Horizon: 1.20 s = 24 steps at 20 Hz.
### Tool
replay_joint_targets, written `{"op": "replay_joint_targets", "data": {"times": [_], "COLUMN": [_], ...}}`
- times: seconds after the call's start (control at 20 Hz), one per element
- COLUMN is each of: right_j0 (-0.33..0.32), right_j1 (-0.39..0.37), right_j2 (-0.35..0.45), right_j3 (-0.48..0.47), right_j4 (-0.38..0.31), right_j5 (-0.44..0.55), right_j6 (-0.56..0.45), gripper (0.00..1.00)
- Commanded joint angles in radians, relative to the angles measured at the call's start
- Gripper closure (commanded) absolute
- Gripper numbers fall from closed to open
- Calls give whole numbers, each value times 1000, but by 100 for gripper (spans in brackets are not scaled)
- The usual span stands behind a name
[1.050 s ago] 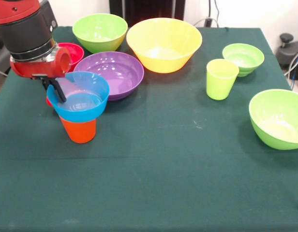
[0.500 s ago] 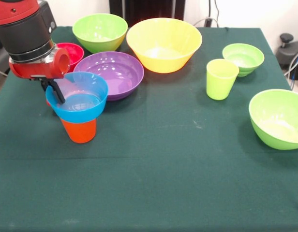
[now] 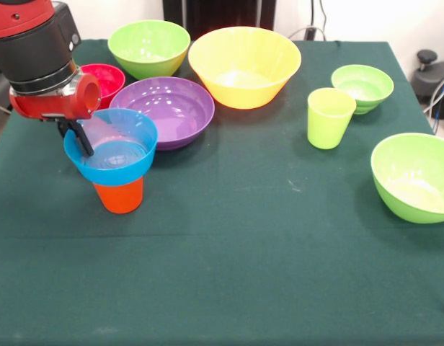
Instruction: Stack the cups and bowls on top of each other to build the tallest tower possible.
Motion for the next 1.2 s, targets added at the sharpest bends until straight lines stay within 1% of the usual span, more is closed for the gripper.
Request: {"op": "replay_joint_targets", "data": {"times": [0.05,0.3,0.65,0.7,0.8,0.85,0.9,0.95,1.1,1.2], "right_j0": [31,34,28,28,27,27,23,20,10,6], "right_j1": [26,30,22,23,22,22,26,30,25,22], "right_j2": [-32,-32,-29,-28,-27,-26,-18,-11,-2,0], "right_j3": [-38,-48,-29,-29,-27,-26,-28,-29,-5,1], "right_j4": [-61,-68,-69,-70,-69,-68,-66,-63,-55,-51], "right_j5": [44,48,36,34,32,31,36,41,17,21], "right_j6": [-233,-247,-246,-246,-244,-244,-261,-278,-264,-265], "gripper": [100,100,100,0,0,100,100,0,0,0]}}
